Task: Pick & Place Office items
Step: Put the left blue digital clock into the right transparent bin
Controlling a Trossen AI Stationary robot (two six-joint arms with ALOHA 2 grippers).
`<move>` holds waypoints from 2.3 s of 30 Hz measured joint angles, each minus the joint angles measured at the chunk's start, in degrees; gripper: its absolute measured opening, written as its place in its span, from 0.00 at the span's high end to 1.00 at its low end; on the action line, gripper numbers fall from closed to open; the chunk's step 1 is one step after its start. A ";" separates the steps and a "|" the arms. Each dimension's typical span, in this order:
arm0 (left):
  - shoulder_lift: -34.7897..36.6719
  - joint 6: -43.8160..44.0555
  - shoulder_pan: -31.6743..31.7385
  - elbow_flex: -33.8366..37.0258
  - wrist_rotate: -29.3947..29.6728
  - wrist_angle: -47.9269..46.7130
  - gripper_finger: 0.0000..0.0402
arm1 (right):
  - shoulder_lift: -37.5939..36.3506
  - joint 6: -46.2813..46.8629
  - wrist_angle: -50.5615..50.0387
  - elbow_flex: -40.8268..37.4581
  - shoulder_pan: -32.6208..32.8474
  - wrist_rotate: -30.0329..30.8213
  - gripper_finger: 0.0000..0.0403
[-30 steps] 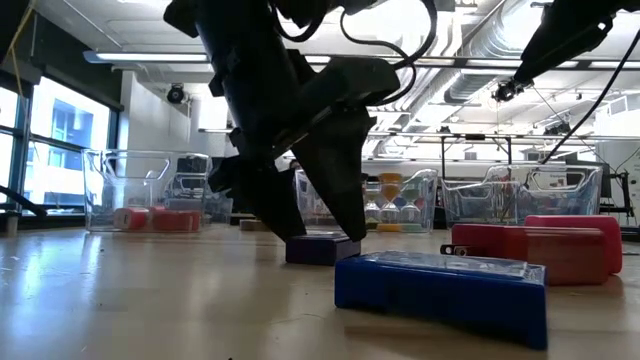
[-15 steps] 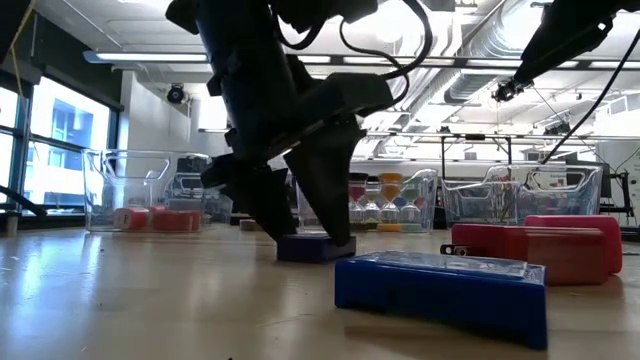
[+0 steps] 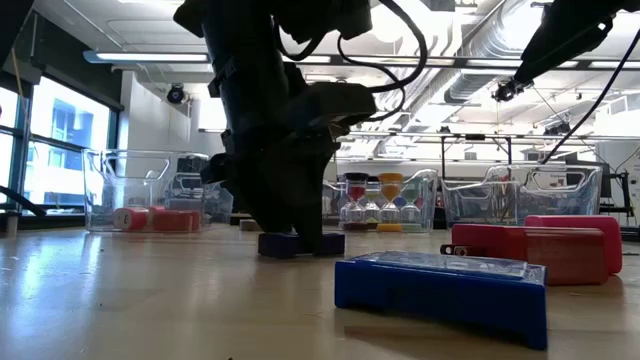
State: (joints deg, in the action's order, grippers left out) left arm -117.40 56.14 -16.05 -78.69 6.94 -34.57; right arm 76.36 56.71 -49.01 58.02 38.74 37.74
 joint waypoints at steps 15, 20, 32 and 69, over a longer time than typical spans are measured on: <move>7.86 -14.86 -5.26 -1.04 13.95 0.06 0.65 | 0.00 -11.83 10.85 0.00 3.44 -0.50 0.44; 10.93 -19.42 -8.03 -1.09 14.38 5.40 0.65 | 0.38 -26.59 21.39 0.00 4.96 -0.41 0.44; 13.22 -34.74 -13.50 -1.25 14.13 23.22 0.65 | 5.60 -51.22 43.58 0.00 4.68 -0.34 0.44; 13.38 -36.86 -12.28 -1.36 13.95 26.11 0.65 | 14.08 -55.06 50.83 0.00 -1.84 -11.48 0.52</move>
State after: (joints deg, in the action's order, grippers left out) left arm -104.03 19.28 -28.34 -80.05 20.89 -8.46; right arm 90.43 1.65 1.82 58.02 36.91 26.26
